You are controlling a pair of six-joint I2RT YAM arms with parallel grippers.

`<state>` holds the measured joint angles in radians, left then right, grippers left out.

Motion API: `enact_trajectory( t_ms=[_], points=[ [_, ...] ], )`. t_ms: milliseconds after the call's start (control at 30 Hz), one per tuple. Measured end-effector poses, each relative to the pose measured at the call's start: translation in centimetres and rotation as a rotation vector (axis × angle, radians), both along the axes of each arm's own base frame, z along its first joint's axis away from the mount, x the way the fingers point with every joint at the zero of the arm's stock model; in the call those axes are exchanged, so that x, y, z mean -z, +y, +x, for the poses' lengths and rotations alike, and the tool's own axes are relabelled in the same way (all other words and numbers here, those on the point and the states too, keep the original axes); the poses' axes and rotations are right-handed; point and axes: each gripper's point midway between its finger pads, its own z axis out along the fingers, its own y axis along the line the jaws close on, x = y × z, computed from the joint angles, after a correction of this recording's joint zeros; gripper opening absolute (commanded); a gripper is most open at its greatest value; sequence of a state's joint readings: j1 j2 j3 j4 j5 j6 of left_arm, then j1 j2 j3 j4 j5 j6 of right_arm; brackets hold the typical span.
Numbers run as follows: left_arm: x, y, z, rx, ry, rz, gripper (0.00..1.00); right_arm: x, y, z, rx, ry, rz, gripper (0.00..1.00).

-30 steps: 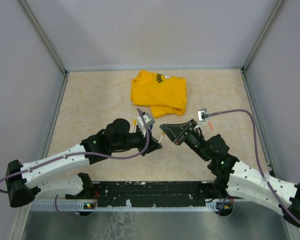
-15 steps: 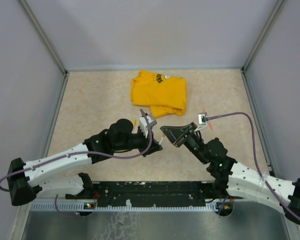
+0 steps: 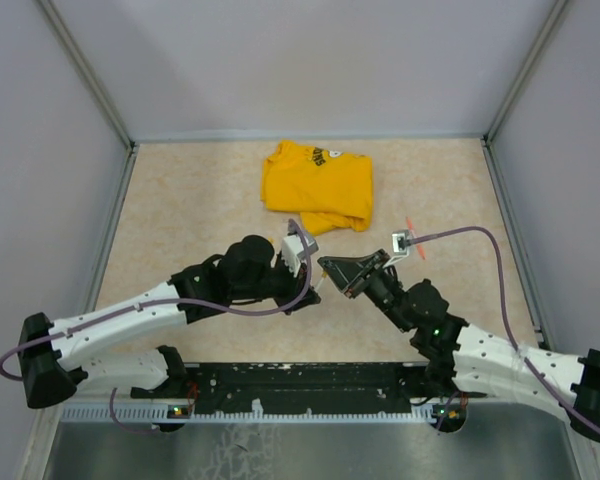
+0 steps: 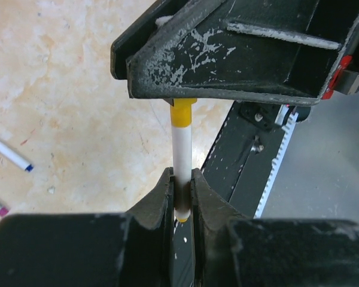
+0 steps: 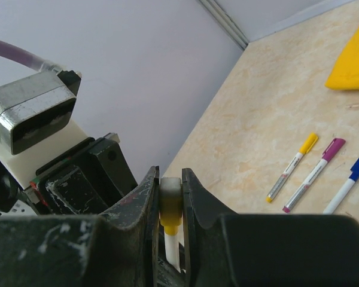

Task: Insert the pens into the pen caps
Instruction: Press the pen cap onto the pen.

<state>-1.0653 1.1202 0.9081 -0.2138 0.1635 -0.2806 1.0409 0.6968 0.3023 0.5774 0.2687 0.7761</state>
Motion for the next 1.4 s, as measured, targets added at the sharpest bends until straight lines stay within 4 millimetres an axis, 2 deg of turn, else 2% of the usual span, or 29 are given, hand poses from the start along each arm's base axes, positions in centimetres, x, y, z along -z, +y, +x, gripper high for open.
enact_trajectory(
  t_ms=[167,367,633,700,833,967,1067,1233,1400],
  points=[
    [1.0,0.8,-0.2,0.003,0.019,0.076,0.0,1.3,0.3,-0.3,-0.014,0.025,-0.014,0.0],
    [1.5,1.2,-0.3,0.007,0.018,0.106,0.0,1.7,0.6,-0.5,-0.021,0.037,-0.017,0.0],
    [1.0,1.0,0.1,-0.004,0.004,0.094,0.0,1.0,0.5,-0.1,-0.001,0.042,-0.035,0.0],
    [0.3,0.5,0.4,-0.006,-0.015,0.061,0.0,0.1,0.1,0.1,0.02,0.035,-0.041,0.0],
    [-2.1,-0.9,1.1,-0.008,-0.073,-0.036,0.0,-2.9,-0.9,0.6,0.072,-0.006,-0.07,0.0],
    [-5.7,-2.0,1.5,0.007,-0.137,-0.143,0.0,-6.1,-1.8,0.7,0.11,-0.055,-0.112,0.0],
    [-7.1,-2.4,1.5,0.021,-0.162,-0.186,0.0,-8.2,-2.4,0.5,0.125,-0.088,-0.137,0.08],
    [-8.7,-2.9,1.1,0.057,-0.192,-0.235,0.0,-10.0,-2.8,0.0,0.119,-0.123,-0.178,0.19],
    [-10.1,-3.2,0.9,0.084,-0.212,-0.261,0.0,-10.7,-2.8,-0.9,0.085,-0.144,-0.204,0.22]
  ],
)
